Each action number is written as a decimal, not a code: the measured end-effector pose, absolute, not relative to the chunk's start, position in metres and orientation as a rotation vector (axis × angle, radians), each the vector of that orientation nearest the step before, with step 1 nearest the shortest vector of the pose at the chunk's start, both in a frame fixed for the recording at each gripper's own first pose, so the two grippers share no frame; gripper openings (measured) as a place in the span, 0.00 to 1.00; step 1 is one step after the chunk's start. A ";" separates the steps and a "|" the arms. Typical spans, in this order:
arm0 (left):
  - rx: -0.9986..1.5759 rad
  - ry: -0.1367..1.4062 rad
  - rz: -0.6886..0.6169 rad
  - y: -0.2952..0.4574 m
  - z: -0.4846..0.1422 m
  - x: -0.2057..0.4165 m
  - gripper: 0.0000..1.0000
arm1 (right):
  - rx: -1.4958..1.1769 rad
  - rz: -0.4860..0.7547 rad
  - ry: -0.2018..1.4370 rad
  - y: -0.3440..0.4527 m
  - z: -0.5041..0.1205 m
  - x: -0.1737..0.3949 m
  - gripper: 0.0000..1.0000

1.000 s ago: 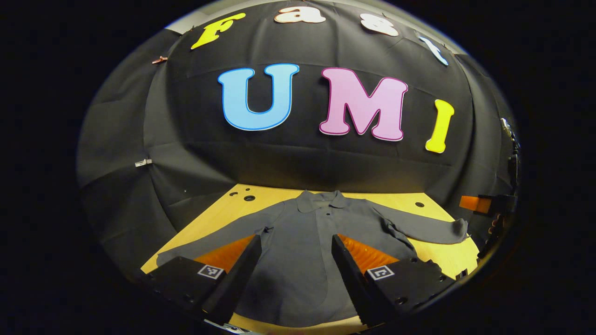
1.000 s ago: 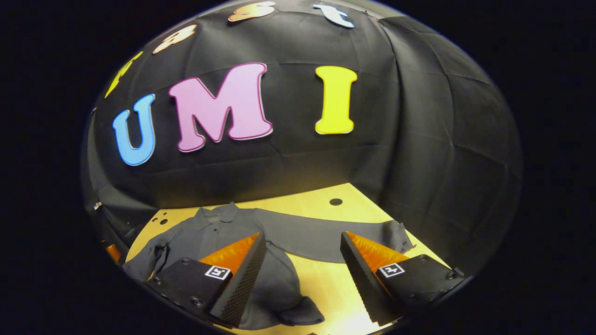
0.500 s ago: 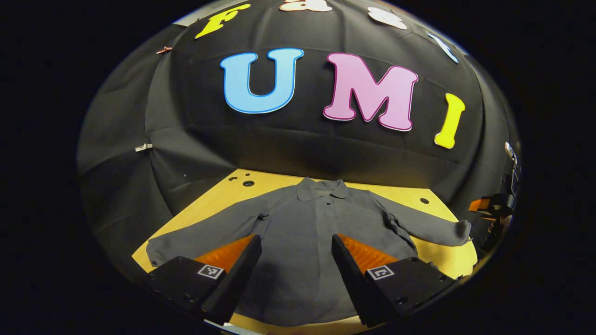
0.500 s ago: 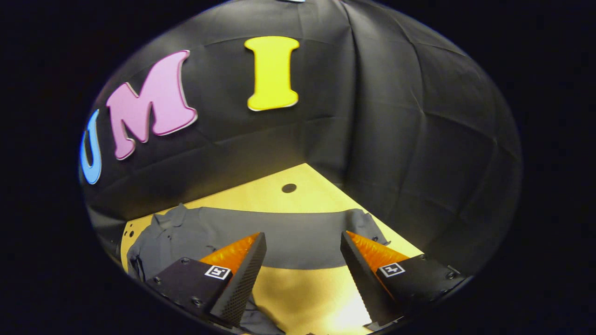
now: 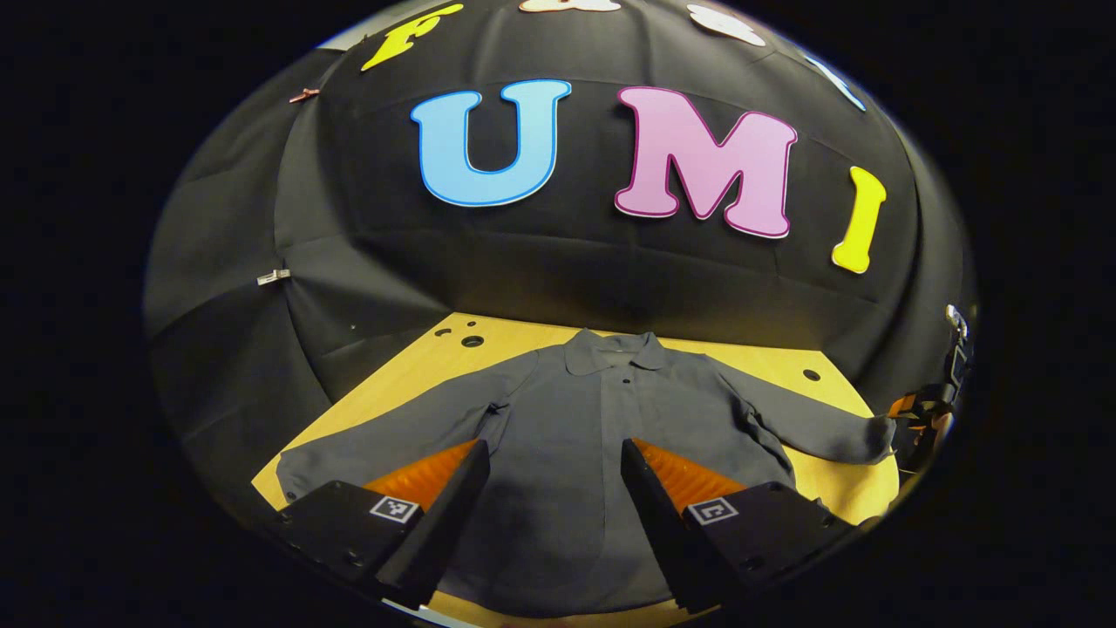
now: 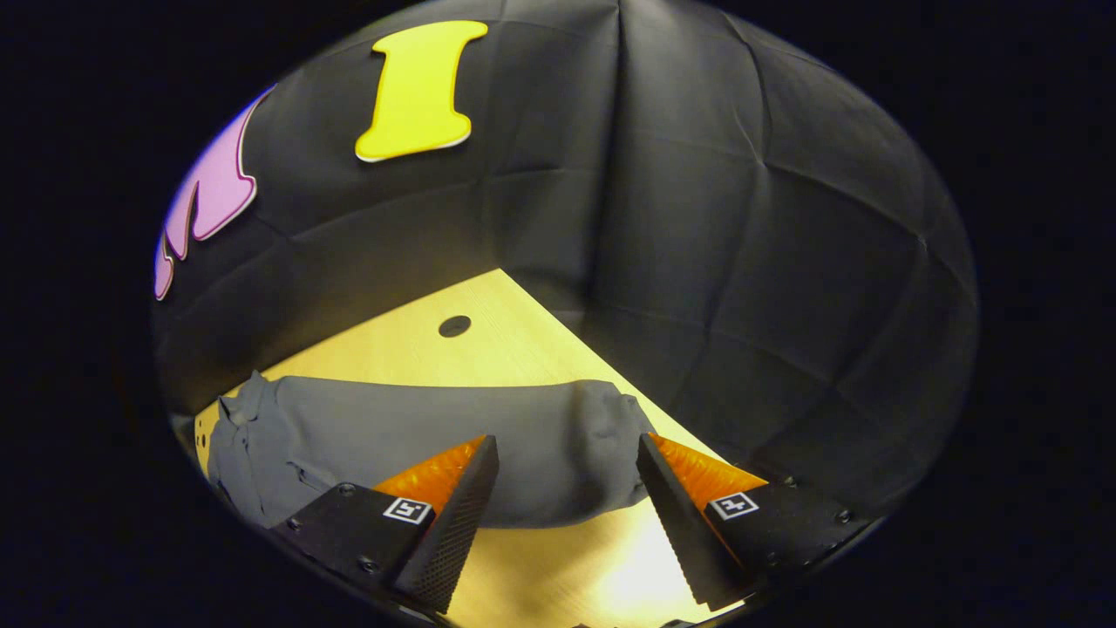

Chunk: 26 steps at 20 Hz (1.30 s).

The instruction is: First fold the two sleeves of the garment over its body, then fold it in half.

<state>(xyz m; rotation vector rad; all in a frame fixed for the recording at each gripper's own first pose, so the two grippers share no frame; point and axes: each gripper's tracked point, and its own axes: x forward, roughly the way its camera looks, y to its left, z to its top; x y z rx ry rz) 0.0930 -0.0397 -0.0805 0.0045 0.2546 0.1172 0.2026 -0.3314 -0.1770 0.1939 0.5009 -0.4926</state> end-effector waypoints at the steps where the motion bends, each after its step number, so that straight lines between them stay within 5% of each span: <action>1: 0.007 0.258 0.122 -0.039 -0.081 0.094 0.96 | 0.204 -0.501 0.519 -0.338 -0.185 0.206 0.99; 15: -0.003 0.314 0.125 -0.046 -0.091 0.101 0.96 | 0.234 -0.577 0.713 -0.384 -0.258 0.246 0.98; 18: -0.002 0.313 0.127 -0.046 -0.093 0.102 0.96 | 0.270 -0.566 0.711 -0.385 -0.254 0.241 0.65; 19: -0.007 0.315 0.128 -0.045 -0.092 0.102 0.96 | 0.283 -0.564 0.720 -0.383 -0.256 0.242 0.65; 20: -0.012 0.316 0.131 -0.045 -0.094 0.101 0.96 | 0.285 -0.567 0.729 -0.381 -0.257 0.243 0.41; 22: -0.020 0.322 0.142 -0.042 -0.096 0.101 0.96 | 0.275 -0.554 0.719 -0.380 -0.255 0.251 0.42; 23: -0.026 0.322 0.148 -0.040 -0.096 0.100 0.96 | 0.266 -0.555 0.718 -0.378 -0.256 0.254 0.12; 24: -0.031 0.324 0.154 -0.039 -0.097 0.099 0.96 | 0.259 -0.553 0.716 -0.376 -0.256 0.252 0.17; 26: -0.038 0.329 0.167 -0.036 -0.099 0.097 0.96 | 0.253 -0.514 0.704 -0.368 -0.250 0.256 0.09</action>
